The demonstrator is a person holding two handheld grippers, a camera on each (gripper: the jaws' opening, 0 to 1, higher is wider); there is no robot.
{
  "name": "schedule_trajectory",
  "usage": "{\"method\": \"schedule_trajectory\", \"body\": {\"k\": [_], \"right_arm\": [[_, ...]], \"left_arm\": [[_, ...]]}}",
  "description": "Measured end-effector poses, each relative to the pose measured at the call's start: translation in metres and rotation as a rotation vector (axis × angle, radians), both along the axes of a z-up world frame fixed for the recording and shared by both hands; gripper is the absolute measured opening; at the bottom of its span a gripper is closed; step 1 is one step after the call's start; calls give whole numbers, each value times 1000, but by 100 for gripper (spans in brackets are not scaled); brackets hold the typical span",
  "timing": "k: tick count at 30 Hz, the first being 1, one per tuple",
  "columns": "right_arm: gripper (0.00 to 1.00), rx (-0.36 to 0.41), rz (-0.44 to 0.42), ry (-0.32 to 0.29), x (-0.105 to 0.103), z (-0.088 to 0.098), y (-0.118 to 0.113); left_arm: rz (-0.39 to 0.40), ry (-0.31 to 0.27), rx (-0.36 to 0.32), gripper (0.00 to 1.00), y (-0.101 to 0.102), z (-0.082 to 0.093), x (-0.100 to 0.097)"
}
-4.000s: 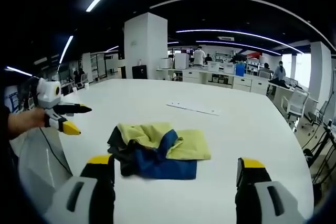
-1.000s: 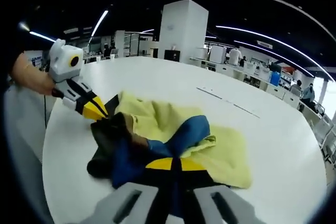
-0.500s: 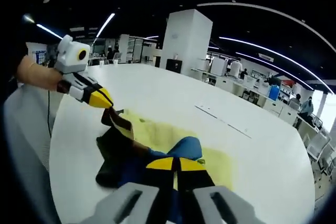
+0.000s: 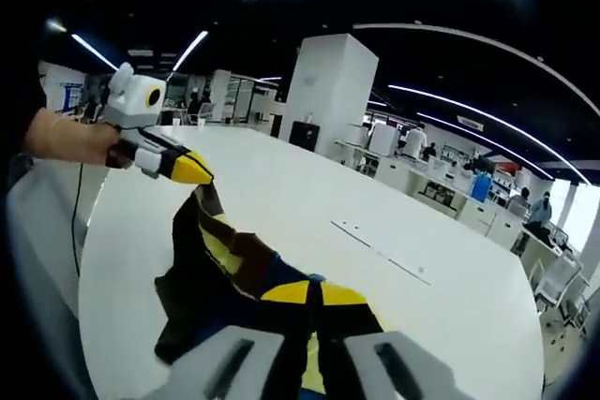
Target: Fold the garment on the visible template until the final outline fits inside the template.
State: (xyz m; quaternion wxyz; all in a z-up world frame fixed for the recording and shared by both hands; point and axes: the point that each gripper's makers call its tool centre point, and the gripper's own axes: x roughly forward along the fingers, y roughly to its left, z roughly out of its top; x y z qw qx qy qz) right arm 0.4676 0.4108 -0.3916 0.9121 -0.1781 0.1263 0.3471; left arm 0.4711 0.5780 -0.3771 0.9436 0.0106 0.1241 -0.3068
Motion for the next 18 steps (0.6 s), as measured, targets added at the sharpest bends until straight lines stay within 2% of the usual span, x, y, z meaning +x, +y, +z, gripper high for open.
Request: {"method": "schedule_trajectory", "body": {"k": [4,7,9,11,14,18], "right_arm": [[0,1,-4,-7,13,6,2],[0,-1,-16,-5,26,10,3],[0,-2,-28,-11,36,13,2],[0,25,-55,-8,49,17,0],[0,115,-104,32,68,17,-2],[0,131,-132,50,88,10,-2]], "left_arm": [[9,-11,-2,0,0,4,12],[14,-8,32,0,0,3,22],[25,-17,29,0,2,7,30],[39,-24,31,0,6,9,38],[76,-16,55,0,15,7,58],[96,-18,47,0,18,4,77]]}}
